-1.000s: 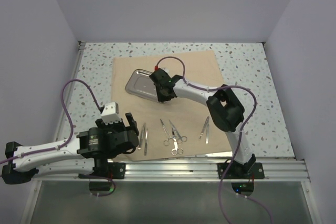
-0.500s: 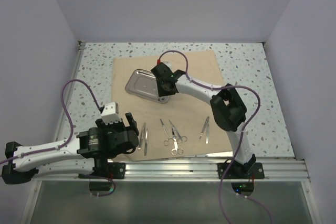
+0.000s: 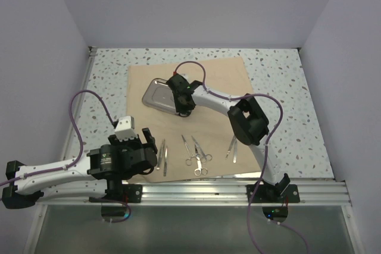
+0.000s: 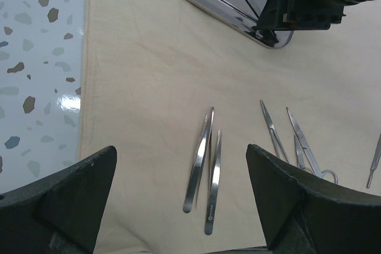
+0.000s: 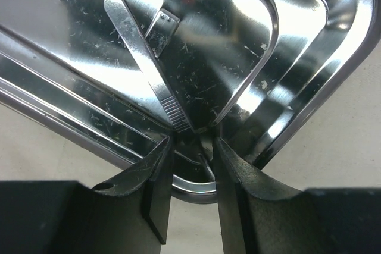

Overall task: Open and lay out the surgical kit
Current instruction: Pick up the medical item from the container.

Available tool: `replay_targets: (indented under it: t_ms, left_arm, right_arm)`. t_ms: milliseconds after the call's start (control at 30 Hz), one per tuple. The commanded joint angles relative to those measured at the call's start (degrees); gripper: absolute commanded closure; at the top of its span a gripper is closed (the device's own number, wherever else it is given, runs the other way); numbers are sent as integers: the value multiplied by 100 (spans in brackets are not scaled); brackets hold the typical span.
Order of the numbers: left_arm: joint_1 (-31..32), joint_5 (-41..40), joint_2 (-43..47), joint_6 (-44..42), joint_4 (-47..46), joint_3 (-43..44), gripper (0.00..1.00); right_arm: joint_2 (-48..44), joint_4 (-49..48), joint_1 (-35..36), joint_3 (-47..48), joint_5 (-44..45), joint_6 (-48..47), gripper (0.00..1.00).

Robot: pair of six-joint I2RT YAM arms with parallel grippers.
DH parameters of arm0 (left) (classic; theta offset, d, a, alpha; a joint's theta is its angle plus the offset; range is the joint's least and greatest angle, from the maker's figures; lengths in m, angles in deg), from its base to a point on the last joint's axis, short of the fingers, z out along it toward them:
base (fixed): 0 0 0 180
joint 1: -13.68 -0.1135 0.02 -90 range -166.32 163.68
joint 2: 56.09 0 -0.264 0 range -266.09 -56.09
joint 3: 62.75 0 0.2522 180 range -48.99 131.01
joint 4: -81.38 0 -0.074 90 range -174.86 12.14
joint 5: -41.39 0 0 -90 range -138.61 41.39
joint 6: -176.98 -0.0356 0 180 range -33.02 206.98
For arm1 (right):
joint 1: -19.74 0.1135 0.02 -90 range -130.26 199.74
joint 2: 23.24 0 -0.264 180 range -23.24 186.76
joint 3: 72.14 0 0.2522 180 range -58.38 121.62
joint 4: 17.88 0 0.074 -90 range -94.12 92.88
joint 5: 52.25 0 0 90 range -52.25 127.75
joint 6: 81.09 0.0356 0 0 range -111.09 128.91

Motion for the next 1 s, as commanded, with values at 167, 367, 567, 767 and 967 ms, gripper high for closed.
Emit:
replay_targets:
  t_ms: [167,367,567,767,967]
  left_arm:
    - [28,-275,15,112,-4,-18,6]
    - [19,-267,16,112,-4,-18,6]
    - [28,-267,24,112,-4,-18,6]
    - [19,-275,24,112,-4,-18,6]
    - [28,-275,15,103,-4,-18,6]
  right_arm:
    - [124,75,117,4,-214,39,64]
    - [256,136,153,-67,-275,39,89]
    - [327,66,161,-331,-389,13,100]
    - [126,48,161,-120,-188,-66,100]
    - [-375,250,144,258,234,-251,100]
